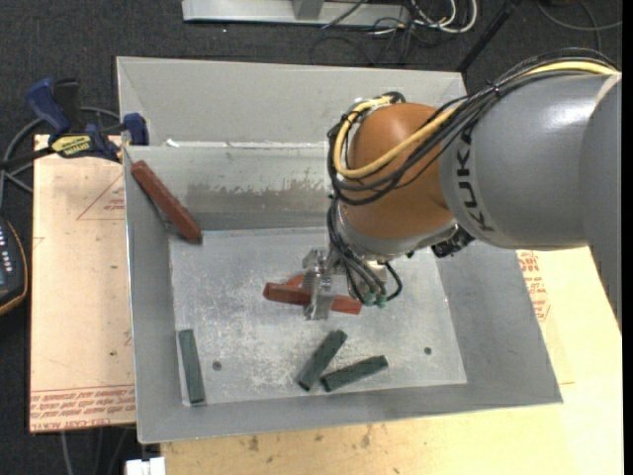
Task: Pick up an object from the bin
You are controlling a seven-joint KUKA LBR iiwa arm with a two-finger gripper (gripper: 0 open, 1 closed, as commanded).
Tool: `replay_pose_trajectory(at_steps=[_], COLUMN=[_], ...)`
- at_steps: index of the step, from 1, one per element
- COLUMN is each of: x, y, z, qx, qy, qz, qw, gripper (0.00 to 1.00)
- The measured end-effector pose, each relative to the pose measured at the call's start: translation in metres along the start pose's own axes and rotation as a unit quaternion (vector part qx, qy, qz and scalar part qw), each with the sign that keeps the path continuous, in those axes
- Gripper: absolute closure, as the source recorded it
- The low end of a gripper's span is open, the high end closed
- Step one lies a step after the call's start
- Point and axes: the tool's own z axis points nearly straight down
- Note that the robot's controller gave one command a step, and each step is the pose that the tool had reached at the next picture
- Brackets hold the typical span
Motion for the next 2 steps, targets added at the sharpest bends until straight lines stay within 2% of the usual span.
replay_pose_trajectory(at_steps=[1, 2], x=[-0.007, 0.034], y=[-0.002, 0.010], z=[-0.048, -0.094], qx=[0.001, 0.000], qy=[0.0002, 0.0021], qz=[0.005, -0.172], qw=[1.0000, 0.9851], gripper=[1.00, 1.00])
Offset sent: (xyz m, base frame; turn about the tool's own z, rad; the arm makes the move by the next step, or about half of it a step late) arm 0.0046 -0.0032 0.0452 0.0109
